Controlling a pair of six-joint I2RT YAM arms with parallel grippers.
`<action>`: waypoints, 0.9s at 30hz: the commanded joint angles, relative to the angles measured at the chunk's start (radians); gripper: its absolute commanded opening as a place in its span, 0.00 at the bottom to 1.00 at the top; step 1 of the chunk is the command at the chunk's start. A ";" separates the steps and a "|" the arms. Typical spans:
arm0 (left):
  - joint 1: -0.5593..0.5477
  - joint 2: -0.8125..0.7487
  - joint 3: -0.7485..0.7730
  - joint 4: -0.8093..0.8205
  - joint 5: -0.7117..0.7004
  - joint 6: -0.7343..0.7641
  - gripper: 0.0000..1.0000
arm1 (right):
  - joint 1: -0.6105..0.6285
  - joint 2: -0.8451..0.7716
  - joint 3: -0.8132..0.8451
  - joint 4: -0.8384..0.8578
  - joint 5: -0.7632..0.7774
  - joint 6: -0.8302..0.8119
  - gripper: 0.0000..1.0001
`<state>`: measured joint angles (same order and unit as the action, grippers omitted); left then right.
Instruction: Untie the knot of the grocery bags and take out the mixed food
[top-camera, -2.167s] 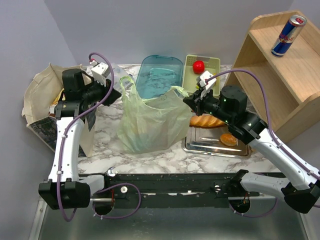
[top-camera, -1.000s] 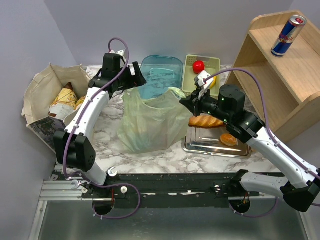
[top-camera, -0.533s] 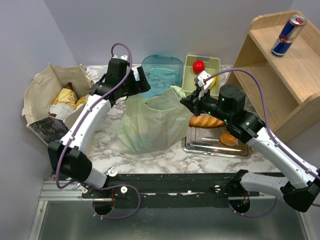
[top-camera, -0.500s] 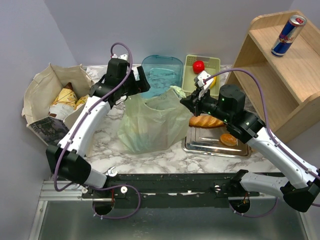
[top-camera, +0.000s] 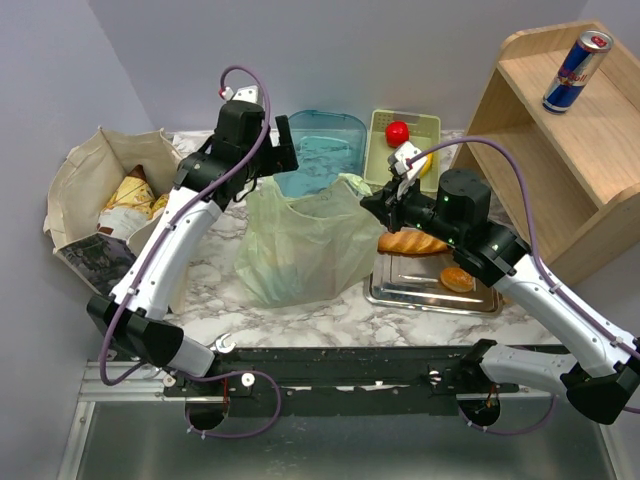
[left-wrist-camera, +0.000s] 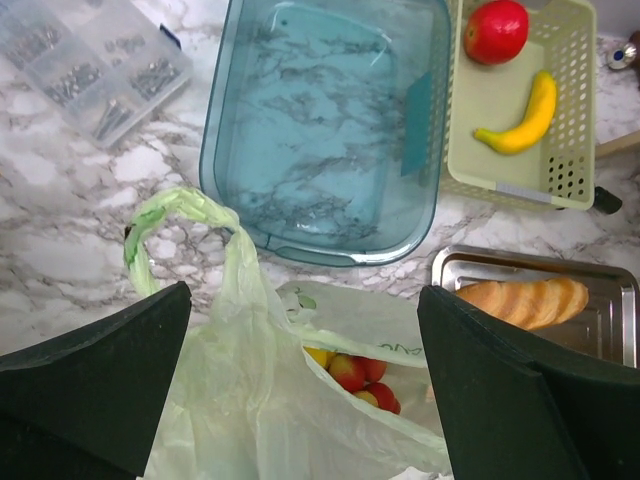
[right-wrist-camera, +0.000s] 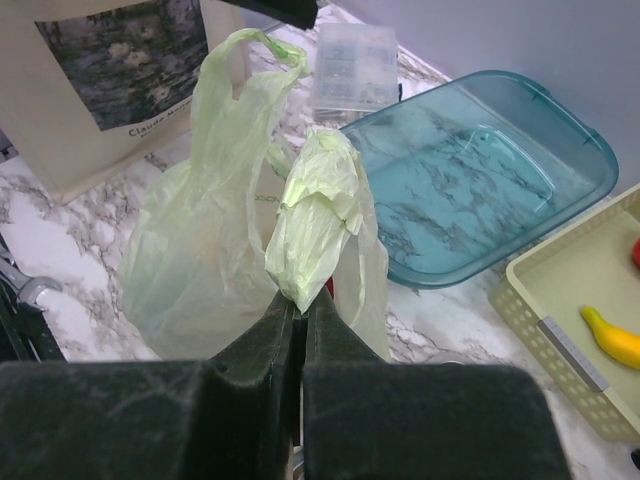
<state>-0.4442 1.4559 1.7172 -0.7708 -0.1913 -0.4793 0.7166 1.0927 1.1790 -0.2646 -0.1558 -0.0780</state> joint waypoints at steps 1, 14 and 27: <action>-0.026 0.042 0.006 -0.063 -0.025 -0.121 0.98 | 0.000 -0.011 0.003 -0.026 -0.014 0.004 0.01; -0.066 0.166 0.009 -0.094 -0.216 -0.085 0.99 | -0.001 -0.007 0.005 -0.032 0.000 -0.005 0.01; -0.026 0.264 -0.022 -0.099 -0.030 -0.126 0.99 | -0.006 0.014 0.026 -0.036 -0.013 -0.008 0.01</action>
<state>-0.4946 1.7126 1.7176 -0.8490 -0.2928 -0.5823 0.7158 1.0973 1.1793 -0.2867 -0.1562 -0.0803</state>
